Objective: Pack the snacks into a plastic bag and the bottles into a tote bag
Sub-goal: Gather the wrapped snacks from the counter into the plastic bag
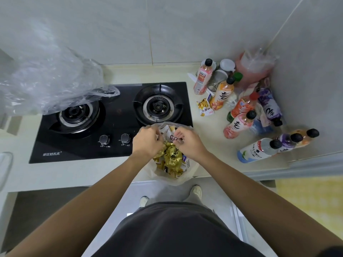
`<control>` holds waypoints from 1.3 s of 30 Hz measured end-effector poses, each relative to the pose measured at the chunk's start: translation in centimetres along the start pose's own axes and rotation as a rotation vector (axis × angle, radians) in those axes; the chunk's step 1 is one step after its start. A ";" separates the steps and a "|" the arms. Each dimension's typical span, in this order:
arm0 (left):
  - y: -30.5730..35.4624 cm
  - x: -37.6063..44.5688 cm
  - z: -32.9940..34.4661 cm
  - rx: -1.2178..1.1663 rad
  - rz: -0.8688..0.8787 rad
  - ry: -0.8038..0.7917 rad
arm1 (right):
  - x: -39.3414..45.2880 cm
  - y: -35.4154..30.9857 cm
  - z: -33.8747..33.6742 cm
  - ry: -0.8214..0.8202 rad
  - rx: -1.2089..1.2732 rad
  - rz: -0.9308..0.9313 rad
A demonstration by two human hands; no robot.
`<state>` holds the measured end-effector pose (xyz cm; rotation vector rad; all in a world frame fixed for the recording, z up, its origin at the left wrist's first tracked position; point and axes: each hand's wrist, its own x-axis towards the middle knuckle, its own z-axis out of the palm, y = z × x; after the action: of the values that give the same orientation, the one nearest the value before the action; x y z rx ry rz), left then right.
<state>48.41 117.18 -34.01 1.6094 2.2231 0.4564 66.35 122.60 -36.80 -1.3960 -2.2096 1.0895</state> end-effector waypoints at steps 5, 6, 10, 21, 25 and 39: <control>0.7 0.8 0.0 0.016 0.021 -0.007 | 0.2 0.5 -0.7 0.055 -0.019 -0.026; 0.9 1.1 0.0 0.020 0.035 -0.007 | 0.3 0.6 -1.0 0.080 -0.027 -0.024; 2.3 2.8 0.4 0.016 0.117 -0.034 | 1.7 1.4 -3.2 0.186 -0.141 0.017; 8.0 12.8 5.9 0.102 0.298 -0.265 | 9.4 8.6 -9.3 0.056 -0.379 0.280; 9.1 15.6 9.3 0.180 0.360 -0.349 | 12.3 10.6 -9.2 -0.008 -0.369 0.260; 11.1 20.0 14.9 0.211 0.459 -0.380 | 18.1 12.6 -8.4 -0.031 -0.566 0.247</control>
<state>58.85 140.34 -44.00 2.1200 1.6645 0.0161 70.79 145.00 -42.89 -1.9269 -2.5371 0.5613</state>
